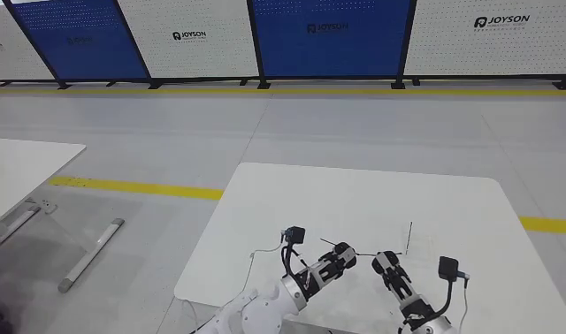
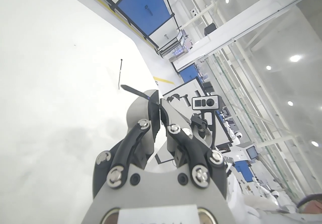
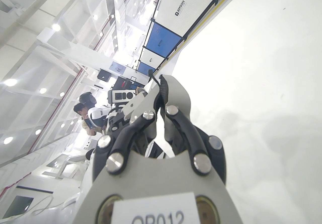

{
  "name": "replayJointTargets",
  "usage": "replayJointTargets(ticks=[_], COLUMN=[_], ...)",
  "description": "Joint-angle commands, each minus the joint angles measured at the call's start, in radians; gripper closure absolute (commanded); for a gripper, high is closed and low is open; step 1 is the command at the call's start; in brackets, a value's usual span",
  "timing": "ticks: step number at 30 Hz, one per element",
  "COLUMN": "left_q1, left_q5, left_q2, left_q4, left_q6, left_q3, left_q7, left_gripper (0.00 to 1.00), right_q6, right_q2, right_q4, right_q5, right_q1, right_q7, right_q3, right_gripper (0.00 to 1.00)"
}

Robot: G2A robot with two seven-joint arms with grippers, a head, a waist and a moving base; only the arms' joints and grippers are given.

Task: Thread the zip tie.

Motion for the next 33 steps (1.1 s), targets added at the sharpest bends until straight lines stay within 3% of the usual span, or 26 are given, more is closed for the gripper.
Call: replayJointTargets(ticks=[1,33], left_q1=[0.002,0.002], left_q5=[0.043,0.047], left_q2=[0.000,-0.003], left_q4=[-0.003,-0.002], left_q6=[0.009,0.017], left_q3=[0.005,0.023], left_q7=[0.017,0.002], left_gripper=[1.00,1.00], right_q6=[0.000,0.015], right_q2=[0.000,-0.002], right_q4=[-0.001,0.018], right_q5=[-0.006,-0.005], right_q1=[0.001,0.029], right_q7=[0.001,0.021], right_q3=[-0.002,-0.029], right_gripper=[1.00,1.00])
